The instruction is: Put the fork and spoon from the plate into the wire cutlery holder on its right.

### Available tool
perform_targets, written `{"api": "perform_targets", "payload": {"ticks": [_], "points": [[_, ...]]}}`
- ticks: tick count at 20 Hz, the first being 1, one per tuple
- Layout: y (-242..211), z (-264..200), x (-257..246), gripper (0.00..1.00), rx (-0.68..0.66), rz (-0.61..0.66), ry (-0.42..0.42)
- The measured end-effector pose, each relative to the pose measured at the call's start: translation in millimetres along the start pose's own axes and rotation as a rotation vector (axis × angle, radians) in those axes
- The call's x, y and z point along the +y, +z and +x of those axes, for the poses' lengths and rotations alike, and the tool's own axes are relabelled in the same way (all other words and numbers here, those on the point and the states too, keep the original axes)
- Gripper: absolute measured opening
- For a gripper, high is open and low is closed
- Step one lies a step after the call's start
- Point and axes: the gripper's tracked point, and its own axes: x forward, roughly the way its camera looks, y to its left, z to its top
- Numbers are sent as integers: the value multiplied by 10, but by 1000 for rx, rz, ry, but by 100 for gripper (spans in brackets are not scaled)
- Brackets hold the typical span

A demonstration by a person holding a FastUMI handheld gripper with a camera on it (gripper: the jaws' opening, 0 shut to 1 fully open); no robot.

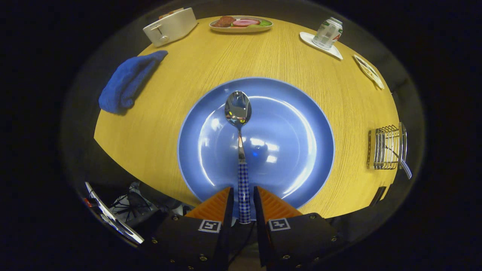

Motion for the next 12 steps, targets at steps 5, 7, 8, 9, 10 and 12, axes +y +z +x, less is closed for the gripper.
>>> {"api": "perform_targets", "payload": {"ticks": [5,7,8,9,10,12], "points": [[-21,29,-54,2,12,-30,-2],[-20,-7,-97,2,20,-65,-2],[-11,-39,-130,2,23,-81,-4],[4,-79,-154,2,24,-98,-12],[18,-133,-194,2,23,-106,-20],[-12,-263,-283,2,27,-111,-34]]}}
